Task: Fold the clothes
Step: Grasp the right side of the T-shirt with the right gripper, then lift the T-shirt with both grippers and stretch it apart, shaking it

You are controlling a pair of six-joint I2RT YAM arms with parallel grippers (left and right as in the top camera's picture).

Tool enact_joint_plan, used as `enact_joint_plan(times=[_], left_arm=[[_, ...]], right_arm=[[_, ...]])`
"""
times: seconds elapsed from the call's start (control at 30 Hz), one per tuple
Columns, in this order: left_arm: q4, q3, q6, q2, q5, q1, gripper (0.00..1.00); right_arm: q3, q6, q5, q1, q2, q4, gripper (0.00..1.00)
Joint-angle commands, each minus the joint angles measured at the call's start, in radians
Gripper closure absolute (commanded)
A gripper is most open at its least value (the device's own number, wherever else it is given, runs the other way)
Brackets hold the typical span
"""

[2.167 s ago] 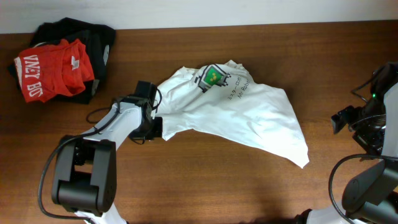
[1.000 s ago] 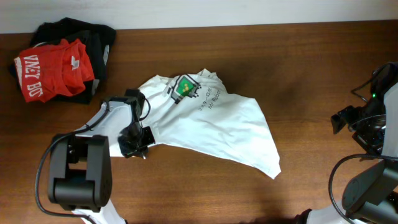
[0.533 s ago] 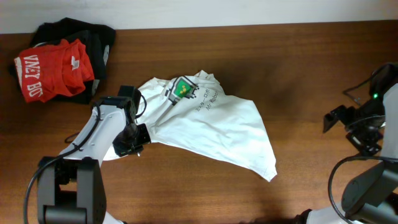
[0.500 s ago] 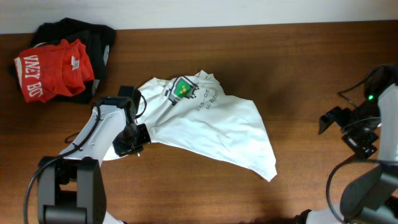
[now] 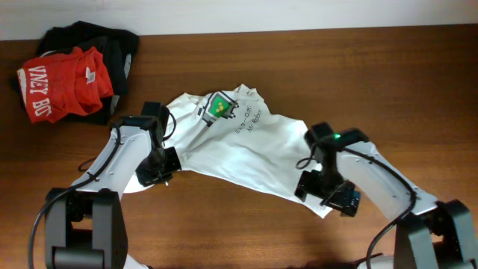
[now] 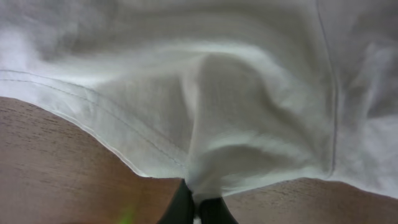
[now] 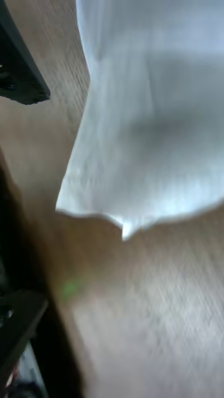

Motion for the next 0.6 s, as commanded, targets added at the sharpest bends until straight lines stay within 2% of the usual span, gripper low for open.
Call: enact_joint_plan(times=[0.0,0.17,0.33,0.37,0.4,0.47,0.53,0.57], left_arm=[[0.004,-0.003,-0.002,-0.013,-0.012,0.002,0.99],[0.004,-0.003,-0.002,-0.013,-0.012,0.002,0.98],[0.004,-0.003,-0.002,-0.013,-0.012,0.002,0.94],[0.004,-0.003,-0.002,-0.013,-0.014,0.002,0.94],[0.004,-0.003,-0.002,-0.013,-0.014,0.002,0.94],[0.003,-0.003,-0.002,-0.013,-0.014,0.002,0.95],[0.003,-0.003,-0.002,-0.013,-0.015,0.002,0.95],[0.003,-0.003,-0.002,-0.013,-0.015,0.002,0.99]], right_arm=[[-0.009,-0.001,0.048,0.056,0.004,0.071,0.01],[-0.010,0.000,0.130,0.055,0.014,0.093,0.01],[-0.084,0.003,0.066,0.055,0.023,0.140,0.01],[-0.109,0.002,0.037,0.055,0.023,0.173,0.06],[-0.129,0.002,0.023,0.055,0.023,0.208,0.16],[-0.154,0.003,0.019,0.055,0.023,0.246,0.22],[-0.161,0.002,0.020,0.055,0.023,0.257,0.41],[-0.161,0.002,0.024,0.055,0.023,0.256,0.57]])
